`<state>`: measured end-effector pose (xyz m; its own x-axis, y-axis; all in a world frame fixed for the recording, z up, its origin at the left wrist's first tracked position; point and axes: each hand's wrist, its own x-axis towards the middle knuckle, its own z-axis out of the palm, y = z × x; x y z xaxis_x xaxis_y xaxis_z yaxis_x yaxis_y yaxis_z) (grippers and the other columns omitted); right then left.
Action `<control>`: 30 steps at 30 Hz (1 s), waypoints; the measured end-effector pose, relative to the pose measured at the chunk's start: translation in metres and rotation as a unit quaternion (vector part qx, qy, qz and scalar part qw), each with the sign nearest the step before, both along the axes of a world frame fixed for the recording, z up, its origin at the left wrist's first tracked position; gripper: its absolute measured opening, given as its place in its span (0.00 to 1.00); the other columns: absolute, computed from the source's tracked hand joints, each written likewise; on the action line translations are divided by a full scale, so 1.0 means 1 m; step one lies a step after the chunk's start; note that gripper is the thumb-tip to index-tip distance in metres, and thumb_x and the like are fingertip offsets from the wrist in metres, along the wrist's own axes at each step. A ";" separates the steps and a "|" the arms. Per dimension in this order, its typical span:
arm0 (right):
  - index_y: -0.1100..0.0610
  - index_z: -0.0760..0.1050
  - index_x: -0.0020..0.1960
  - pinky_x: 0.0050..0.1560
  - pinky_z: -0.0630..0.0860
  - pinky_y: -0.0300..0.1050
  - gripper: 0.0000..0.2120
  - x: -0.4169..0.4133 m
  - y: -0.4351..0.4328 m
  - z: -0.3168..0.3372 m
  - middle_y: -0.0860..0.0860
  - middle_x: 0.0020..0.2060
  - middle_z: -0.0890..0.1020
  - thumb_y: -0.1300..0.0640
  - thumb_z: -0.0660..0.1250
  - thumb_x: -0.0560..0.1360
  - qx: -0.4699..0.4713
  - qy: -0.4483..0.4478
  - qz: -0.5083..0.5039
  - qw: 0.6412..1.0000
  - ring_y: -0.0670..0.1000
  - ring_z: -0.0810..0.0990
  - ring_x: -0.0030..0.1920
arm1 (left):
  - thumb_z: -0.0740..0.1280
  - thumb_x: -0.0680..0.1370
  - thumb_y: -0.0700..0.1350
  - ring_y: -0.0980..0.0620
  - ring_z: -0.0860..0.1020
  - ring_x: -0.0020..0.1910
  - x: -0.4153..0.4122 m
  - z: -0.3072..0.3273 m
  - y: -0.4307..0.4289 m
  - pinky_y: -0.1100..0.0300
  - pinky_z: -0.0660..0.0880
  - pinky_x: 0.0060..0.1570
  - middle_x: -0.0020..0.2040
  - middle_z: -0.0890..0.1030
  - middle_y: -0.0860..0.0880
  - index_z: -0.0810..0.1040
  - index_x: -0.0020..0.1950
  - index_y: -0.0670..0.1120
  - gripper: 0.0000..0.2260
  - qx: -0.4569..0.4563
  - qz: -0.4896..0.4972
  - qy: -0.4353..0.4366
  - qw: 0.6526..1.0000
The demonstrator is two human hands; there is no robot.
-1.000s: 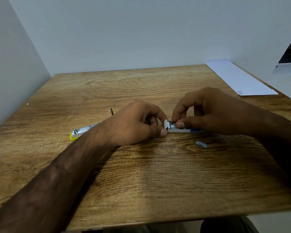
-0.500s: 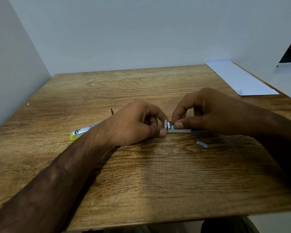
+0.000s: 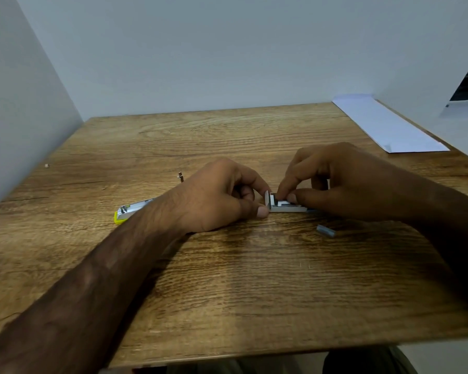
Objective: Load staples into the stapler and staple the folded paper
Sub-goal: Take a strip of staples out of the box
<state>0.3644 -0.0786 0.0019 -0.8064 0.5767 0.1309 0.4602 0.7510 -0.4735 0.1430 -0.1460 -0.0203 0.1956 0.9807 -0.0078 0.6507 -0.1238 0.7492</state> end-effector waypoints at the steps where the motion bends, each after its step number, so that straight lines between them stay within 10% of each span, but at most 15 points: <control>1: 0.39 0.86 0.49 0.38 0.70 0.36 0.08 0.000 -0.001 0.000 0.39 0.46 0.83 0.51 0.72 0.74 0.003 -0.005 0.000 1.000 0.44 0.81 0.39 | 0.77 0.73 0.43 0.56 0.76 0.33 0.000 0.000 0.000 0.59 0.73 0.38 0.35 0.81 0.51 0.85 0.54 0.49 0.10 -0.001 0.001 -0.001 1.000; 30: 0.33 0.80 0.60 0.41 0.67 0.42 0.16 0.000 -0.008 -0.004 0.35 0.48 0.77 0.38 0.62 0.74 0.025 -0.032 0.012 0.999 0.35 0.76 0.42 | 0.76 0.74 0.48 0.54 0.79 0.34 0.004 0.003 -0.004 0.55 0.75 0.37 0.38 0.85 0.46 0.86 0.49 0.51 0.05 0.021 0.003 0.000 1.000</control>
